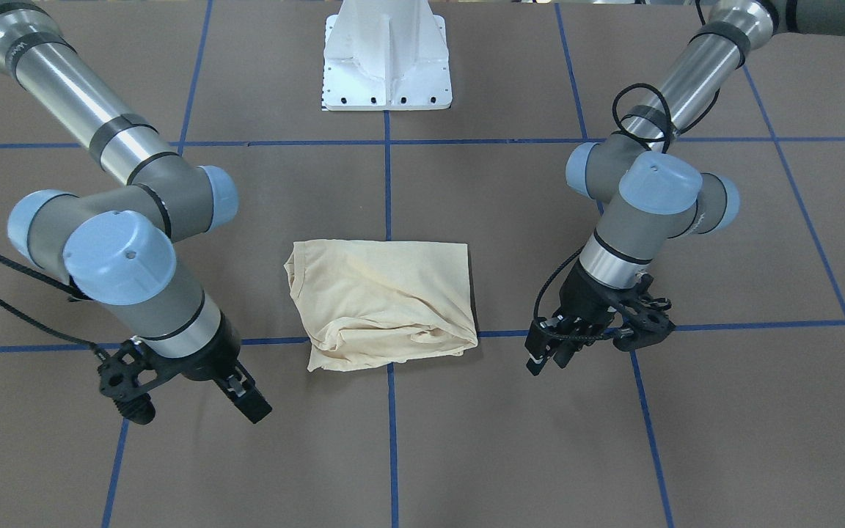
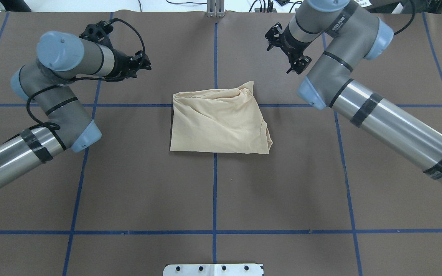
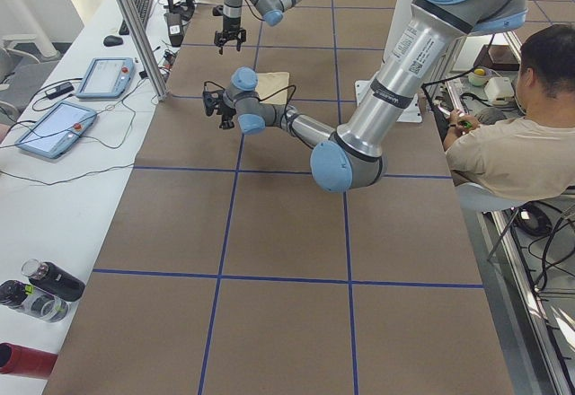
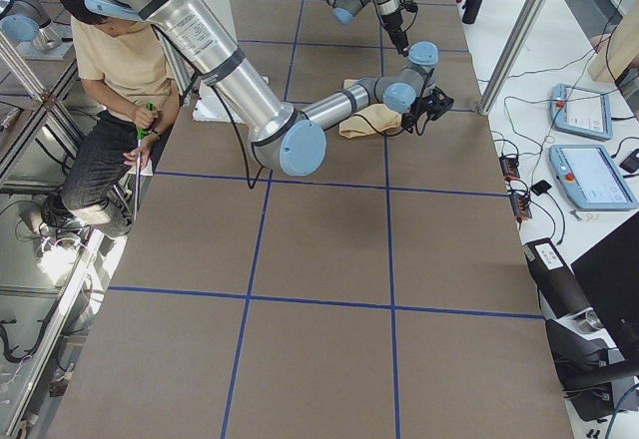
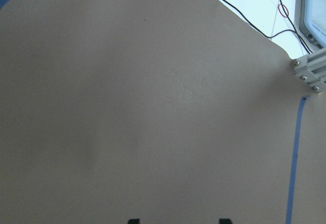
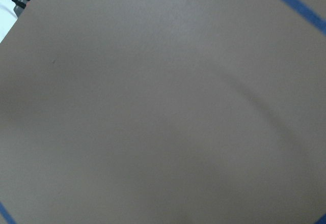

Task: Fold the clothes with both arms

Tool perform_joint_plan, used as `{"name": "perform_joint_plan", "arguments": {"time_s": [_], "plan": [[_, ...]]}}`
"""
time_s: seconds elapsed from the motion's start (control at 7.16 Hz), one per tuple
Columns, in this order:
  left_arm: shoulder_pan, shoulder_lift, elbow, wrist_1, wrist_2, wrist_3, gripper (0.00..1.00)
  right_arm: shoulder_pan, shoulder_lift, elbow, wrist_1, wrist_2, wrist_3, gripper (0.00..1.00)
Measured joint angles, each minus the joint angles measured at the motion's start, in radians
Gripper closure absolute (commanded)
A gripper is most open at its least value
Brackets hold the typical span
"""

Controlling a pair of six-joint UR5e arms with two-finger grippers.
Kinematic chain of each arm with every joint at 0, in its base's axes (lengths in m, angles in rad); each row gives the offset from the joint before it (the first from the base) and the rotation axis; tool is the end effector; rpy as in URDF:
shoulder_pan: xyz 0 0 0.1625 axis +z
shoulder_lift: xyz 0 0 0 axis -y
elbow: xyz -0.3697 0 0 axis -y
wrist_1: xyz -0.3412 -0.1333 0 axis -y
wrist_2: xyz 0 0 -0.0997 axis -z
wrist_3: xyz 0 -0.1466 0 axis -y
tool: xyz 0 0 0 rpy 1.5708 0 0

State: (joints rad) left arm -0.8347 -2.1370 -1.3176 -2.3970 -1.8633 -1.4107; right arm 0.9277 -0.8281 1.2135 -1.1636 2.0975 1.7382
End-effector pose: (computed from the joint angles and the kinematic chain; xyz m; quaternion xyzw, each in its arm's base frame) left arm 0.3972 -0.5741 0.3376 0.1467 0.5274 -0.2016 0.8122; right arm -0.3879 -0.6171 0.3245 -0.0847 -0.4352 0.3779 0.8128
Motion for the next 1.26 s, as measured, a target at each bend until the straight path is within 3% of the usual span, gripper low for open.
{"name": "perform_joint_plan", "arguments": {"time_s": [0.56, 0.7, 0.84, 1.26], "plan": [[-0.291, 0.246, -0.105, 0.005, -0.295, 0.667, 0.38, 0.302, -0.327, 0.119, -0.006, 0.210, -0.780, 0.01], [-0.373, 0.306, -0.113, 0.005, -0.356, 0.808, 0.15, 0.375, -0.399, 0.134, -0.007, 0.237, -0.925, 0.01], [-0.451, 0.369, -0.116, 0.006, -0.398, 0.950, 0.00, 0.440, -0.473, 0.141, -0.008, 0.260, -1.080, 0.01], [-0.591, 0.515, -0.158, 0.098, -0.506, 1.155, 0.00, 0.522, -0.626, 0.146, -0.042, 0.305, -1.444, 0.01]]}}
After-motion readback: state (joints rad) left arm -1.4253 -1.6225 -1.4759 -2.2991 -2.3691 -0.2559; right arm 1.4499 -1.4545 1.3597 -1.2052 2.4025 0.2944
